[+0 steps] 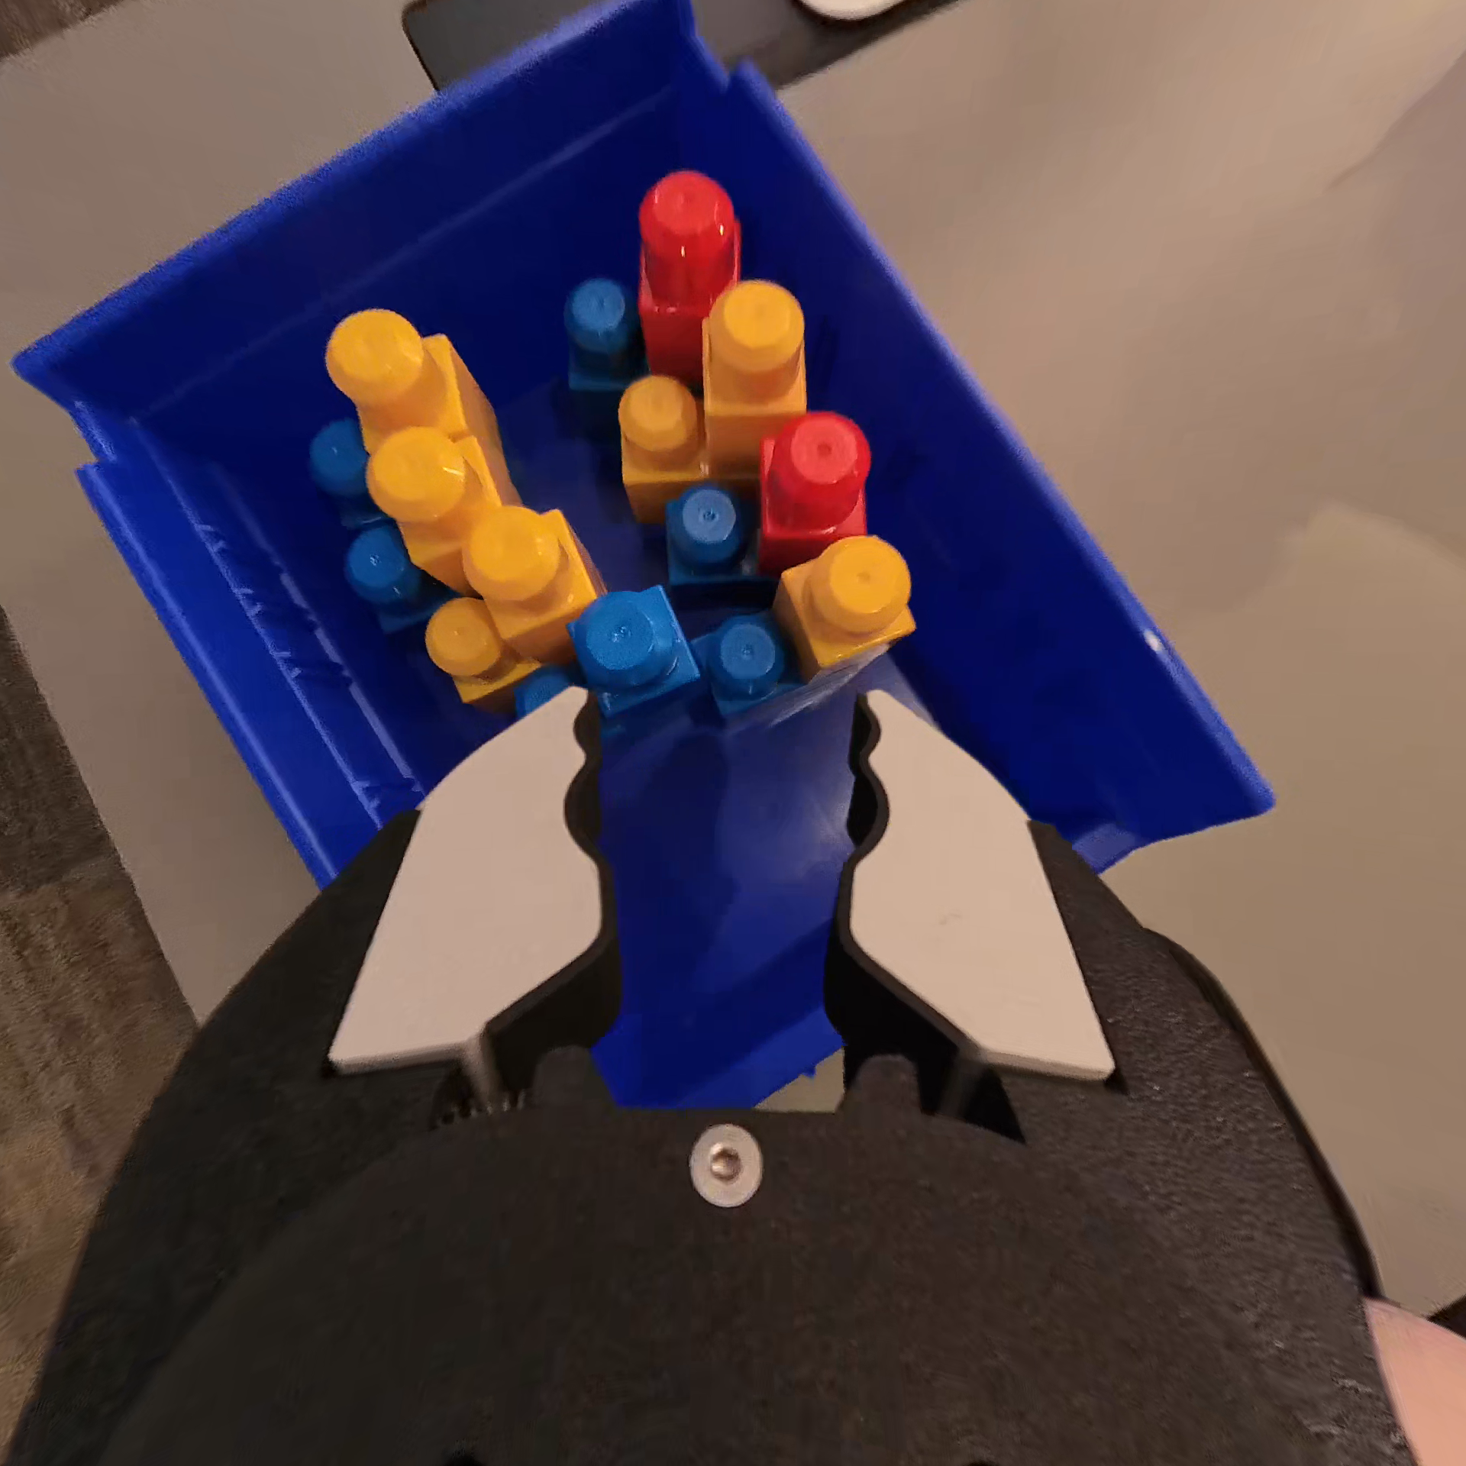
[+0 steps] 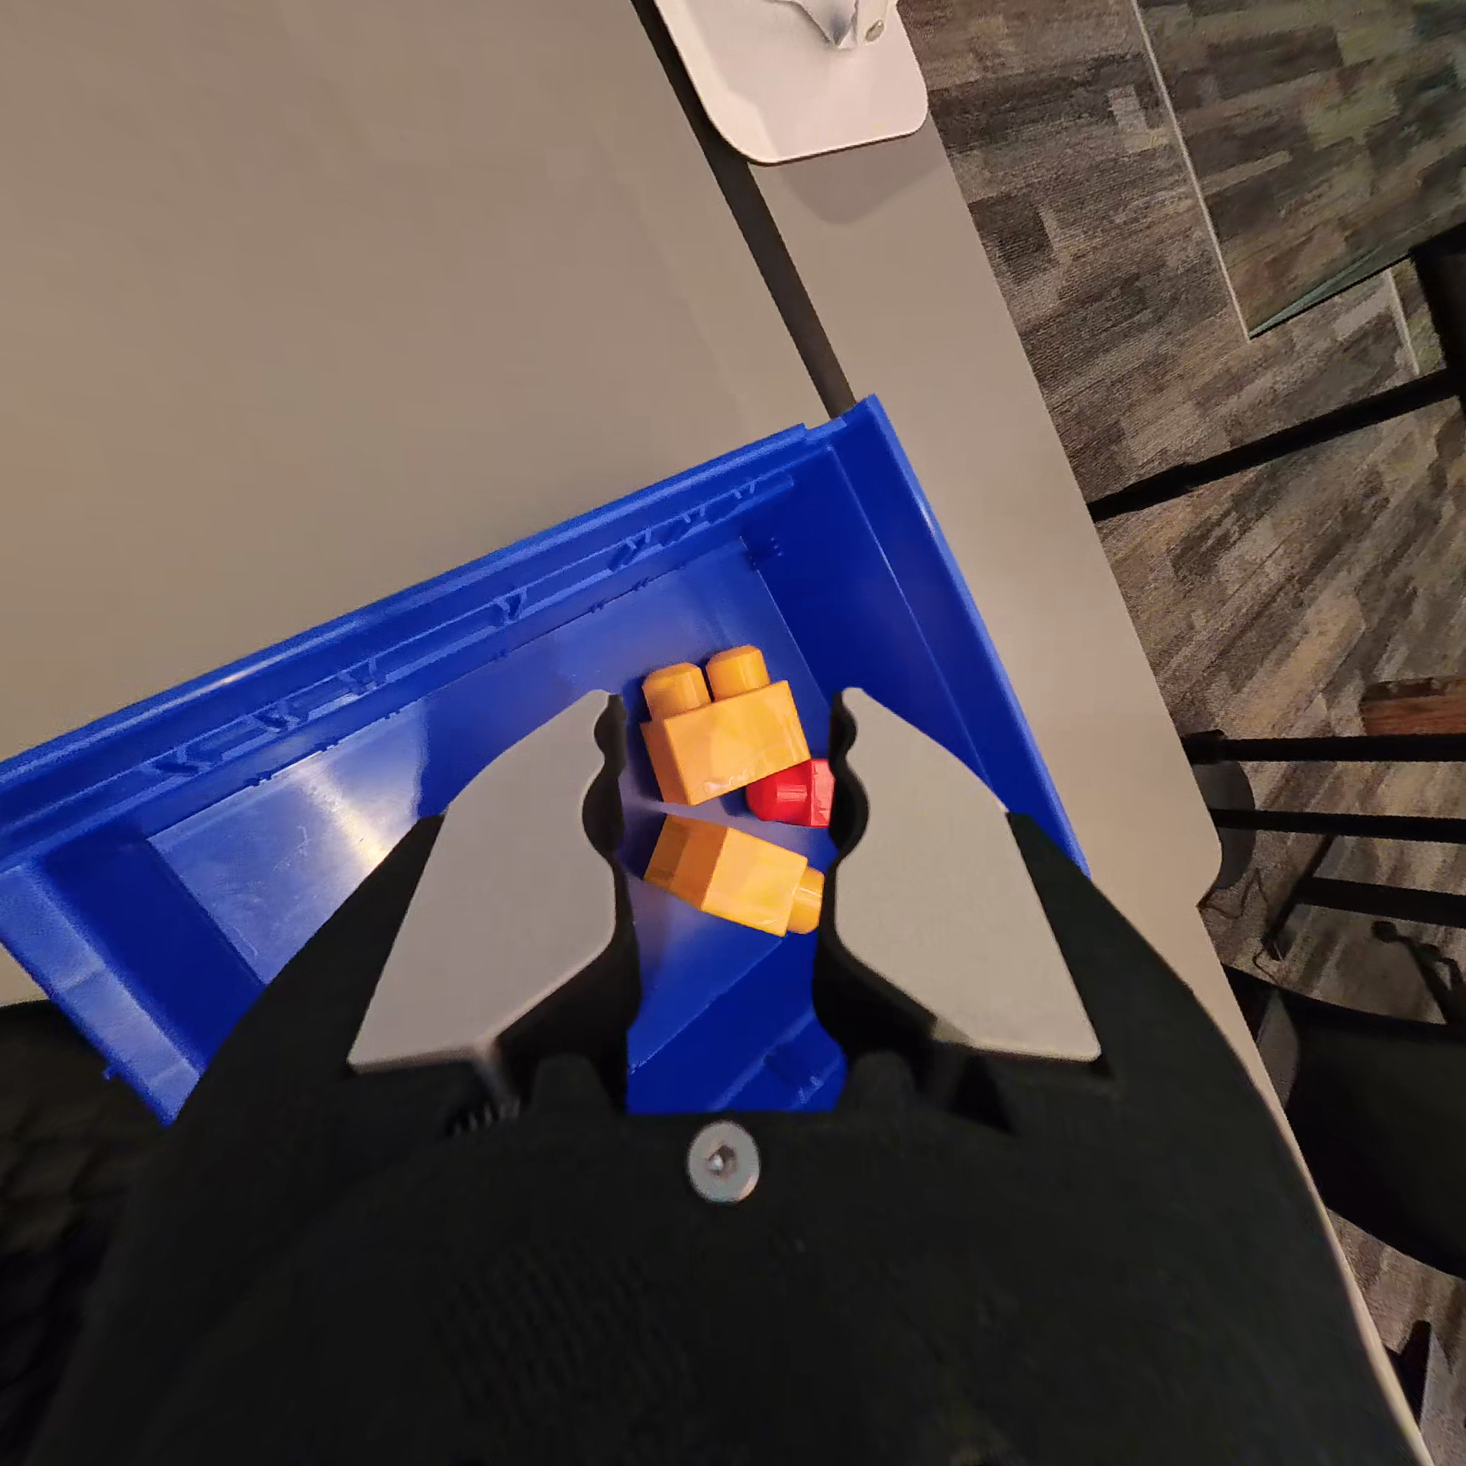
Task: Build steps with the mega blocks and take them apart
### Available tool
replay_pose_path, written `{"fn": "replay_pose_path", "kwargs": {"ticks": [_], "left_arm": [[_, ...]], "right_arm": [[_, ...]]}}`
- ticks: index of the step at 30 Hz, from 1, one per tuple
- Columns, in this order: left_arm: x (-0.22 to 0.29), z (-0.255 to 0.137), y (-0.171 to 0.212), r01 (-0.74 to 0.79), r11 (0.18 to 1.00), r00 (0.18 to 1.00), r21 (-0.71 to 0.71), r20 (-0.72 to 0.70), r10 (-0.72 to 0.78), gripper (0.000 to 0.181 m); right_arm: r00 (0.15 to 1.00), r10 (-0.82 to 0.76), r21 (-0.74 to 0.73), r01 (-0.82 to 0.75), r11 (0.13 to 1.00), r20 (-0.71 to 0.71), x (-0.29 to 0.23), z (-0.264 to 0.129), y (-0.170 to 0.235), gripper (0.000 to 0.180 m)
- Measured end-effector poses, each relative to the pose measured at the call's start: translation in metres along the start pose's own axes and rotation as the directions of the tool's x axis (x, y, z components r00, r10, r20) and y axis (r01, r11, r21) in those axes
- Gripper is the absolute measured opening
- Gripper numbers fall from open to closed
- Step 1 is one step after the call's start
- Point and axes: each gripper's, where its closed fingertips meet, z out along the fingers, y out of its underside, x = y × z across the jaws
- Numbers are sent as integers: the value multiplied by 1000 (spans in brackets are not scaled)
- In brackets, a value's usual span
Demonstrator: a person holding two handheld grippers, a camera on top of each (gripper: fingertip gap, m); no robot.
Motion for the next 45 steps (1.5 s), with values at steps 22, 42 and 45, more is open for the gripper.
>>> {"fn": "replay_pose_path", "kwargs": {"ticks": [22, 42, 45], "left_arm": [[43, 65, 14, -463, 874, 885, -145, -127, 447, 52], [233, -120, -132, -358, 532, 736, 767, -120, 667, 51], [279, -100, -147, -258, 591, 712, 764, -263, 651, 51]], "right_arm": [[995, -47, -114, 58, 992, 90, -20, 25, 14, 50], [997, -71, 687, 78, 723, -38, -105, -55, -213, 67], [989, -150, 779, 89, 620, 7, -170, -54, -248, 79]]}}
